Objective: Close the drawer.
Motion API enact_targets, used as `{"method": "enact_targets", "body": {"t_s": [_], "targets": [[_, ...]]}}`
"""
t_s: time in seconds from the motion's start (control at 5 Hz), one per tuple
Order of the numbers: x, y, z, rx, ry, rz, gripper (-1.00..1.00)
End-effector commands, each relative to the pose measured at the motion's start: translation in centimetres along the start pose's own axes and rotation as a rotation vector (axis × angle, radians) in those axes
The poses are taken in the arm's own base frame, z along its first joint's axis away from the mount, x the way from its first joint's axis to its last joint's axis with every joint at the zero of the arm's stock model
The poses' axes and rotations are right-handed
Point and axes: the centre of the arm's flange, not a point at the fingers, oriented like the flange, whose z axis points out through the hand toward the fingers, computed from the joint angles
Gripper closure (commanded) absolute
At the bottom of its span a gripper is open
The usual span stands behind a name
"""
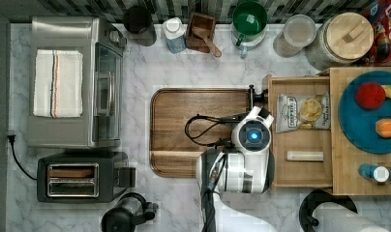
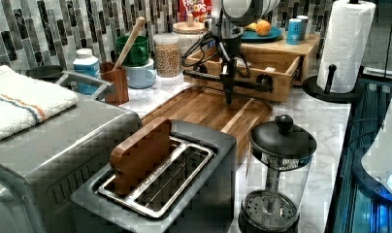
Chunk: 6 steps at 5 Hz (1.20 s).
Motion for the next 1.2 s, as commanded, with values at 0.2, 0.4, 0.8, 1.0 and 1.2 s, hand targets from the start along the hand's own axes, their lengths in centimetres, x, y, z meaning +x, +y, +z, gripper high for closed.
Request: {"method": "enact_targets", "body": {"t_s": [0.2,0.4,0.8,1.0,1.2], "targets": [[-0.7,15.3,-4.3,-0.061,0.222,0.099,1.00],[-1.6,18.7,-4.2,-0.094,0.261,0.113,1.00],[-2.6,25.3,-4.8,-0.151,0.283,0.154,1.00],[-3.0,29.5,-5.4,-0.163,0.261,0.115,1.00],[-3.1,31.2,-5.7,-0.174,0.270,0.122,1.00]]}}
